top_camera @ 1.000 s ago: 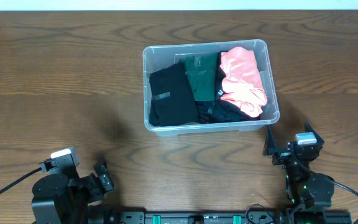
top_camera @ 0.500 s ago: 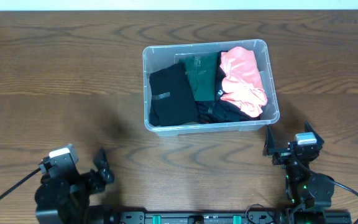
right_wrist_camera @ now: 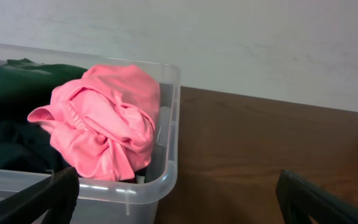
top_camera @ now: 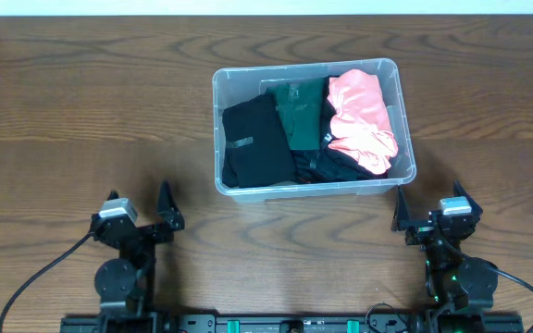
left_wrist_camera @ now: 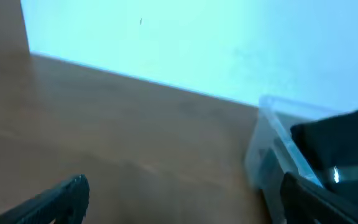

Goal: Pack container

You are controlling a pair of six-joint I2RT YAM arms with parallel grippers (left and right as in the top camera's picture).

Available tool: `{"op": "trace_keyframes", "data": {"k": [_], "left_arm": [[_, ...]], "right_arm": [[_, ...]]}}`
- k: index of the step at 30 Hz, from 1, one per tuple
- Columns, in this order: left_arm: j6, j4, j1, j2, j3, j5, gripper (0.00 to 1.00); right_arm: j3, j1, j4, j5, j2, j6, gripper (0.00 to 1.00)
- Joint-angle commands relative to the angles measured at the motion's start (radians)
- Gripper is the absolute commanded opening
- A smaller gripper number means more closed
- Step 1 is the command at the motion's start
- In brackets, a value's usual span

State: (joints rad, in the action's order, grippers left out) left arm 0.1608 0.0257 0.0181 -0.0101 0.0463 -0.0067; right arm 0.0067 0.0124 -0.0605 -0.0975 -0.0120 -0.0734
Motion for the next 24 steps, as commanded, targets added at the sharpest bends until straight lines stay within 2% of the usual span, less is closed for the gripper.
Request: {"op": "trace_keyframes", "data": {"k": [1, 13, 24], "left_arm": [[0.012, -0.021, -0.005, 0.008, -0.041, -0.002, 0.98], [0.012, 0.048, -0.005, 0.006, -0.042, -0.002, 0.98], [0.012, 0.045, -0.005, 0.003, -0.042, -0.002, 0.98]], "right_arm": [[-0.001, -0.010, -0.004, 0.001, 0.003, -0.013, 0.99], [-0.001, -0.010, -0.004, 0.000, 0.003, -0.013, 0.99], [-0.001, -0.010, -0.004, 0.001, 0.003, -0.013, 0.99]]}}
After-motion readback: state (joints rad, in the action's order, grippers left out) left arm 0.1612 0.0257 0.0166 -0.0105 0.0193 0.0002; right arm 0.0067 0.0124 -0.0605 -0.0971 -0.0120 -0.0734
